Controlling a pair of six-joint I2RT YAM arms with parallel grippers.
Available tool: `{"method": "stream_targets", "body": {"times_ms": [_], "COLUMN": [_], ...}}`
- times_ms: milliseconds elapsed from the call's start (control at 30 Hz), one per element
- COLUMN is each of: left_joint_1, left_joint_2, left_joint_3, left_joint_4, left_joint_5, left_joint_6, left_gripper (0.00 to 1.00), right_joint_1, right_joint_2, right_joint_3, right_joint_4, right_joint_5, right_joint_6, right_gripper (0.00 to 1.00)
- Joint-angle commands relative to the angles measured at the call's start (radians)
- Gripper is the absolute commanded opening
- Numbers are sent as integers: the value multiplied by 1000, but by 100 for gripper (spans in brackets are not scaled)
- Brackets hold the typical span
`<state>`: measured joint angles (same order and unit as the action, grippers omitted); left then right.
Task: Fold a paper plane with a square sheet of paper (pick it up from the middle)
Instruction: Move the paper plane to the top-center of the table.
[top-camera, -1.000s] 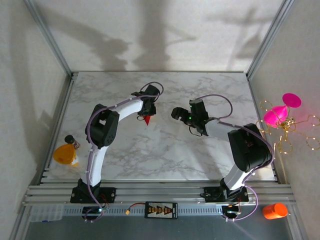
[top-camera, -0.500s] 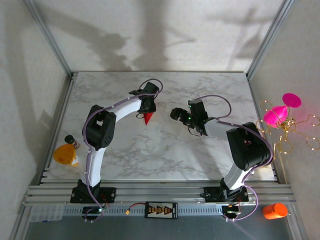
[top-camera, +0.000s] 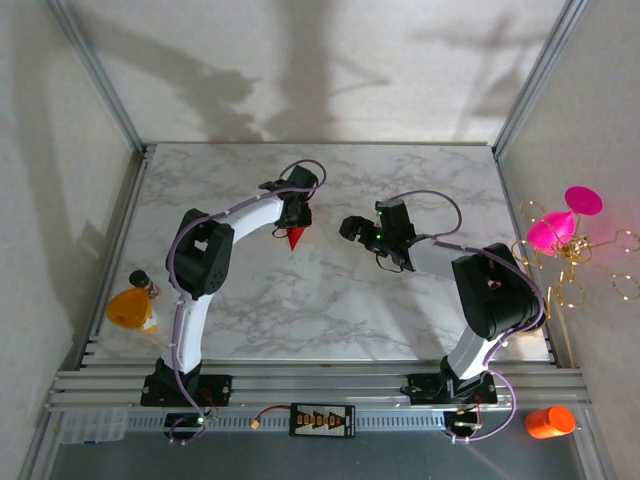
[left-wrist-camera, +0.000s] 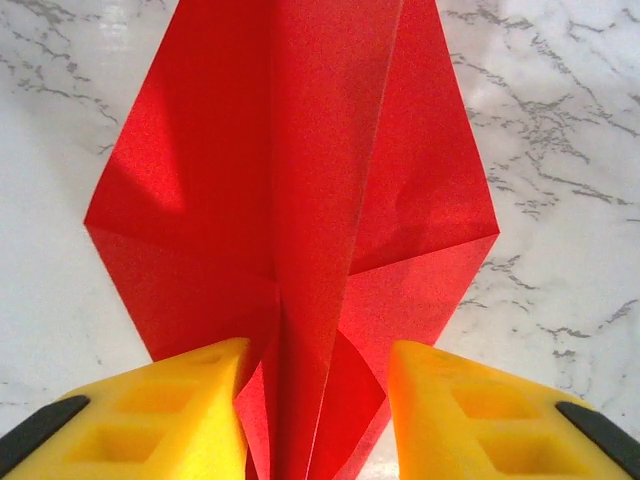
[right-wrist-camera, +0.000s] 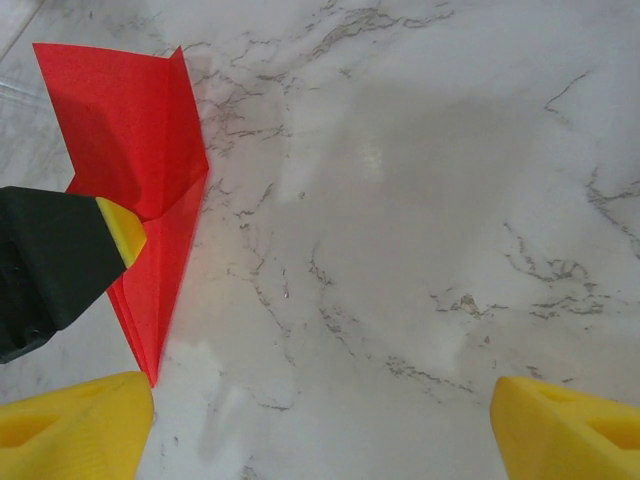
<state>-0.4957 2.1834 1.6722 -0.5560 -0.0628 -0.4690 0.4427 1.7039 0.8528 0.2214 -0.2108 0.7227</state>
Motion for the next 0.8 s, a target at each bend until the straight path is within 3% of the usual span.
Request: {"method": "stream_targets", "body": {"times_ms": [0,333,767], "left_joint_1": [8,7,7], "left_joint_2": [24,41,15], "left_joint_3": [-1,25,37], "left_joint_4": [-41,-63,-61], "left_joint_5": [-7,-33,-58], "left_joint_6": [17,23,7], "left_gripper": [38,36,18], "right_joint_1": [-5,-5,-5], "right_joint_2": [12,12,16], "right_joint_3": [22,19,23], "right_joint_4": [16,18,18], "right_joint_5": [-7,-7,-7], "right_joint_6": [11,15,17], "right_gripper": [88,88,88]}}
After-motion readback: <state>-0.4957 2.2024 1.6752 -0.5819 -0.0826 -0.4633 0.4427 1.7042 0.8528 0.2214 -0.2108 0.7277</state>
